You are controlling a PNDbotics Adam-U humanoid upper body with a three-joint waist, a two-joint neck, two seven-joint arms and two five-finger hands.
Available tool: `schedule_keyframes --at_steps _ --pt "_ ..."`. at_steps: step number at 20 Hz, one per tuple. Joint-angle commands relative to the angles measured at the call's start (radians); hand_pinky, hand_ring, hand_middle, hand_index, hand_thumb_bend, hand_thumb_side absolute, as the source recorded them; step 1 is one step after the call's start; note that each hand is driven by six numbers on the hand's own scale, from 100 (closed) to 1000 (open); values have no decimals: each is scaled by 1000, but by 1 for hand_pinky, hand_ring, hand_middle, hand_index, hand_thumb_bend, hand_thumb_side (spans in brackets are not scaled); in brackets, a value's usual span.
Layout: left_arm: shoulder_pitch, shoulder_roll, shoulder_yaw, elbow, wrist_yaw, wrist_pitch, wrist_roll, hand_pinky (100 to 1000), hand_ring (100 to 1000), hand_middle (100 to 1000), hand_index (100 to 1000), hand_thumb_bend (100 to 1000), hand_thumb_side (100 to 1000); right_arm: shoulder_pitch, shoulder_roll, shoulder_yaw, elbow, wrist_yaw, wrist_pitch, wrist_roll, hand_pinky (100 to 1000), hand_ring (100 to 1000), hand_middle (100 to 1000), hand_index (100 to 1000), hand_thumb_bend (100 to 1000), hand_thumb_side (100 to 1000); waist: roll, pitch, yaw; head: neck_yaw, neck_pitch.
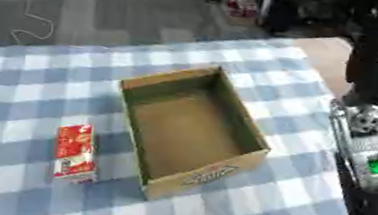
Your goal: Pick up objects on the table and place them in the box.
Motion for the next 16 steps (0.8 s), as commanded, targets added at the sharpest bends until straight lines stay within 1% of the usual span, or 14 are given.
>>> schedule_keyframes --at_steps 1,7,9,13,16 --pt "-6 21 2 -13 -3 1 -2 420 530 622 775 153 1000 -3 -17 -1 -13 -7 -3 9 393 433 502 614 100 1000 1 -13 2 3 -3" --pt "-4 21 1 -13 -7 4 -4 420 530 622 776 153 1000 -2 -18 -3 -13 -12 -5 15 393 433 503 614 100 1000 1 -14 2 6 -3" --pt "-5 25 0 -13 -22 14 -12 422 531 622 778 154 1000 -3 -17 -4 -13 -12 -5 15 394 433 503 614 100 1000 1 -13 1 7 -3" --pt "-12 41 -8 -13 -107 72 -57 429 535 626 787 160 1000 -7 -12 -13 -13 -9 0 11 395 434 503 615 100 1000 0 -9 -9 13 -3" --pt "-14 74 -29 -13 -177 118 -120 441 548 645 801 168 1000 -10 -8 -18 -13 -7 2 6 395 434 503 615 100 1000 3 -8 -16 19 -3"
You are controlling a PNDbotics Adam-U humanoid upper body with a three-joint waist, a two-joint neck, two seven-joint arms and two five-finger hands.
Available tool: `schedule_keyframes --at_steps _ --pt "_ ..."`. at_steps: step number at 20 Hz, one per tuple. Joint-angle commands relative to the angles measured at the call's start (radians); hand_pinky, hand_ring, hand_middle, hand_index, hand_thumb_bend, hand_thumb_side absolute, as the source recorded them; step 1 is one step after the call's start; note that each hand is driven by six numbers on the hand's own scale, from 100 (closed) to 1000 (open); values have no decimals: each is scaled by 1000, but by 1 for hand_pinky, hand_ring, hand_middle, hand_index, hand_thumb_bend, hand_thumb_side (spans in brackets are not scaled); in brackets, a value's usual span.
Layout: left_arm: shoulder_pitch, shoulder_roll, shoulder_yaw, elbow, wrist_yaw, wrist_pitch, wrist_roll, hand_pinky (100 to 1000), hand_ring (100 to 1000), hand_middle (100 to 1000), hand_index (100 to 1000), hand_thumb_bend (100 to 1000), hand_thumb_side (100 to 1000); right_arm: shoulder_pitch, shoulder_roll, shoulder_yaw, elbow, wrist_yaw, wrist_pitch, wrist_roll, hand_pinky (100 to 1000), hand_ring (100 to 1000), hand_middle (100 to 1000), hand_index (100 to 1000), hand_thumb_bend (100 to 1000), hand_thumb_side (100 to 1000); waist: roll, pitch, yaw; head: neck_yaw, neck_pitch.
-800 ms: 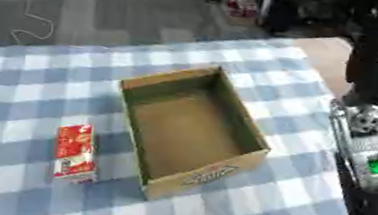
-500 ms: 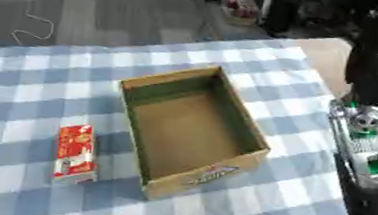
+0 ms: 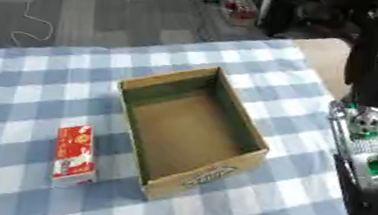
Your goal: Pick up objects on the table and place them in the box.
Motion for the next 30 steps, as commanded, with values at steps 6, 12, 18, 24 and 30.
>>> schedule_keyframes --at_steps 6,12,18,24,30 --pt "-34 152 -55 53 -120 20 -169 478 583 683 818 174 1000 -18 -7 -7 -13 -1 5 -1 396 434 504 616 100 1000 8 -5 -13 22 -3" --pt "-82 262 -92 178 -125 -110 -257 528 620 710 827 172 1000 -18 -9 -1 -13 -5 6 13 396 435 505 616 100 1000 13 -8 -18 34 -3" --pt "-140 320 -129 288 -163 -208 -314 573 650 724 823 174 1000 -17 -11 5 -13 1 8 46 394 433 496 604 100 1000 16 -10 -23 36 -3" --pt "-200 329 -193 372 -233 -266 -367 655 704 762 833 276 1000 -19 -11 14 -13 16 8 126 396 433 496 601 100 1000 18 -11 -30 38 -3" --pt "-227 328 -242 394 -285 -349 -527 759 761 798 860 581 1000 -23 -7 14 -13 21 11 171 398 434 497 602 100 1000 20 -9 -35 37 -3"
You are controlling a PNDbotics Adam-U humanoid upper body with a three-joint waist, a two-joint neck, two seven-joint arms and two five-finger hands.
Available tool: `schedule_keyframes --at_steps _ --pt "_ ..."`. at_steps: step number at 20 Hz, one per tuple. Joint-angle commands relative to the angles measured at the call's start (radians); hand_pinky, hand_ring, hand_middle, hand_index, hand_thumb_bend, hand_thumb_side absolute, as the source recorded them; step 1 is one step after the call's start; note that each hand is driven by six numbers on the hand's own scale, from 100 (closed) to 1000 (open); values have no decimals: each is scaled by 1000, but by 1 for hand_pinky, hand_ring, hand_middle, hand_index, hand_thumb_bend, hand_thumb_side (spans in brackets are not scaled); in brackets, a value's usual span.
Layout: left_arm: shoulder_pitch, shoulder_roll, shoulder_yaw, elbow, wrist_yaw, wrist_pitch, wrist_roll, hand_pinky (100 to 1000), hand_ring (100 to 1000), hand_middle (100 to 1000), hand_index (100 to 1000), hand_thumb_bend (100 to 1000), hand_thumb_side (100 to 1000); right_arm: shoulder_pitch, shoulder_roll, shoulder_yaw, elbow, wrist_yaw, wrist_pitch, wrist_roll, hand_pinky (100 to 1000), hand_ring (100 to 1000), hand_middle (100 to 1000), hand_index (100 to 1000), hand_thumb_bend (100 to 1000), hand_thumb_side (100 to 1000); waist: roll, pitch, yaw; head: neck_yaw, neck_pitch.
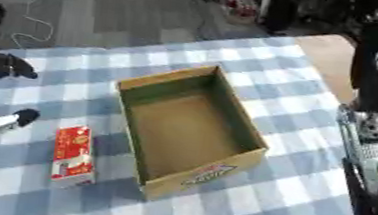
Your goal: Pick up objects on the table and place them in the box.
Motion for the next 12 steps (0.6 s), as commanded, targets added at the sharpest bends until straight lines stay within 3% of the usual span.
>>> schedule_keyframes --at_steps 1,6,7,12 --pt "-18 35 -14 -8 -20 -37 -91 777 767 801 863 611 1000 -15 -7 -3 -13 4 2 20 398 435 498 603 100 1000 3 -9 -3 6 -4" --pt "-18 39 -36 -23 -13 -57 -250 863 821 844 890 700 1000 -16 -7 -4 -13 6 6 32 399 435 498 603 100 1000 3 -9 -3 7 -4" --pt "-17 41 -40 -26 -13 -57 -289 922 867 884 921 733 1000 -15 -7 -4 -13 7 6 34 400 436 499 604 100 1000 3 -9 -3 8 -4" --pt "-16 41 -51 -34 3 -30 -523 1000 954 966 1000 759 1000 -14 -8 -3 -13 9 8 41 401 436 499 604 100 1000 3 -9 -2 11 -4"
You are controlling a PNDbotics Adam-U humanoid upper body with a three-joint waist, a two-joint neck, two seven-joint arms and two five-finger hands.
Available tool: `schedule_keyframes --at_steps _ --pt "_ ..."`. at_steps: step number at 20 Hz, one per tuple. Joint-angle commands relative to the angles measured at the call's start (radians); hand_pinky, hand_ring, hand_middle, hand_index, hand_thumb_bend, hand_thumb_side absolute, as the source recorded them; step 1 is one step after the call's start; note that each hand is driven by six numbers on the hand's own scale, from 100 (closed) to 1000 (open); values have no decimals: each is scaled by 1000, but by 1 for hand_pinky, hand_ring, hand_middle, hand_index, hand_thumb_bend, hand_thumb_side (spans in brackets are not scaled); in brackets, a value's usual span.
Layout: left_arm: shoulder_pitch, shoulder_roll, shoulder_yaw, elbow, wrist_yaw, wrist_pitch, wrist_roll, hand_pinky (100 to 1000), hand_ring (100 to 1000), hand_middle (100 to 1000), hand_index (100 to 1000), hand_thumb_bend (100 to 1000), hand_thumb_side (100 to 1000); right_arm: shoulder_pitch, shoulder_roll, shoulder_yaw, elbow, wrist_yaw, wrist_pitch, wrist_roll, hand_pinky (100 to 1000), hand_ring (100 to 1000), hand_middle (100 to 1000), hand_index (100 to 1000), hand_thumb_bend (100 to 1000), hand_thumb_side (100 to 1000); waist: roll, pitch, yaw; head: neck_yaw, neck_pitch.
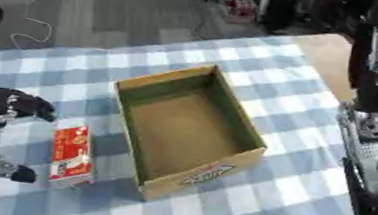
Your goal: Pick up objects on the table and place them in the box.
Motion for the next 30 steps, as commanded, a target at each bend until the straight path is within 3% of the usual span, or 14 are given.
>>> schedule_keyframes --at_steps 1,9,12,16,17,18,19,20,22,30 --pt "-15 36 4 -33 21 13 -130 1000 953 963 1000 754 1000 -14 -9 -3 -13 4 1 7 401 436 499 604 100 1000 2 -9 1 10 -4" --pt "-8 36 5 -102 39 1 -158 1000 972 972 1000 767 1000 -15 -9 -2 -13 5 -1 13 402 437 499 604 100 1000 2 -10 1 11 -4" --pt "-8 37 -1 -117 51 -26 -134 1000 971 966 990 728 1000 -15 -9 -1 -13 5 -1 16 402 437 499 604 100 1000 2 -9 0 10 -4" --pt "-13 65 -22 -139 55 -151 -60 1000 981 966 979 649 966 -17 -9 0 -13 5 -1 19 402 437 499 604 100 1000 4 -9 -2 12 -4" --pt "-15 74 -29 -136 47 -195 -41 1000 981 963 970 600 890 -17 -9 0 -13 4 -1 19 402 437 499 604 100 1000 5 -9 -2 12 -4" --pt "-19 84 -36 -130 34 -240 -25 1000 979 963 973 617 913 -17 -9 1 -13 4 -2 20 402 437 499 604 100 1000 5 -10 -3 13 -4" --pt "-23 93 -42 -120 14 -278 -12 1000 992 971 966 535 823 -17 -9 1 -13 4 -2 21 402 437 499 604 100 1000 6 -10 -4 14 -4" --pt "-29 102 -49 -111 -15 -315 -1 1000 990 970 968 552 841 -17 -9 2 -13 4 -2 21 402 437 499 604 100 1000 6 -10 -4 15 -4" --pt "-39 112 -62 -93 -73 -370 26 1000 989 968 960 490 780 -18 -9 2 -13 4 -2 23 402 437 499 604 100 1000 7 -10 -6 17 -4" --pt "-62 99 -93 -27 -198 -457 145 1000 982 964 959 501 781 -21 -7 4 -13 2 -3 26 403 437 499 604 100 1000 8 -10 -10 18 -4"
